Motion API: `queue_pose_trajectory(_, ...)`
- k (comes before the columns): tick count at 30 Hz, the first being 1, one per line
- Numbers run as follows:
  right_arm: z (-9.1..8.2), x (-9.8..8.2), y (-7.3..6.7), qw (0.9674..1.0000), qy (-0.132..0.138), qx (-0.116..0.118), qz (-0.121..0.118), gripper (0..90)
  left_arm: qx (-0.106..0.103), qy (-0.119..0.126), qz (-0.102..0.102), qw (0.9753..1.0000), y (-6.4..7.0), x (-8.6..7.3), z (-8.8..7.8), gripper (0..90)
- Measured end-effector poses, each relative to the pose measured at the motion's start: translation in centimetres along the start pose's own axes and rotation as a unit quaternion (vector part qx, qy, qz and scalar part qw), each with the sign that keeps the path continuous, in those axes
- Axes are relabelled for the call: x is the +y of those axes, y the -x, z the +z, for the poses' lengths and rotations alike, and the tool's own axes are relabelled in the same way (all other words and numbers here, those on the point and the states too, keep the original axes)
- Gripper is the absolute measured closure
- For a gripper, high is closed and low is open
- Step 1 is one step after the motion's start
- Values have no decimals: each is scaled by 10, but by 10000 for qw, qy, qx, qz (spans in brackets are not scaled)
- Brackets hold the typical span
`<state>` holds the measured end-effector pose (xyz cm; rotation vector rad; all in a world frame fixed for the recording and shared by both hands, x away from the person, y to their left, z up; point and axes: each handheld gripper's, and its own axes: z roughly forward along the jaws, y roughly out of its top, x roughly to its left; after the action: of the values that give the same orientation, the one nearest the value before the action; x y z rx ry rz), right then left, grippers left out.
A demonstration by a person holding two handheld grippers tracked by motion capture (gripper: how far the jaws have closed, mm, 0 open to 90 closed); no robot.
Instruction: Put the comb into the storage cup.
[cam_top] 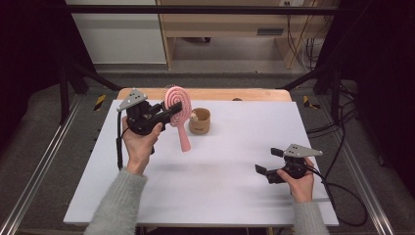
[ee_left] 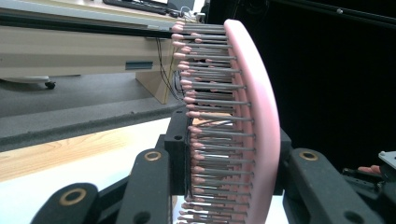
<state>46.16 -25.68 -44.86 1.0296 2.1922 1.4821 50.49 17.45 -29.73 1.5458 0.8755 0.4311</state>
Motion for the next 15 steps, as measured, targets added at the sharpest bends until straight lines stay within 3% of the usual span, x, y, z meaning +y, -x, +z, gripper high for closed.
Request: queue_pose_trajectory(15, -5, -6, 5, 10000, 10, -55, -17, 45, -11, -39, 117, 9999, 3, 17, 12, 633)
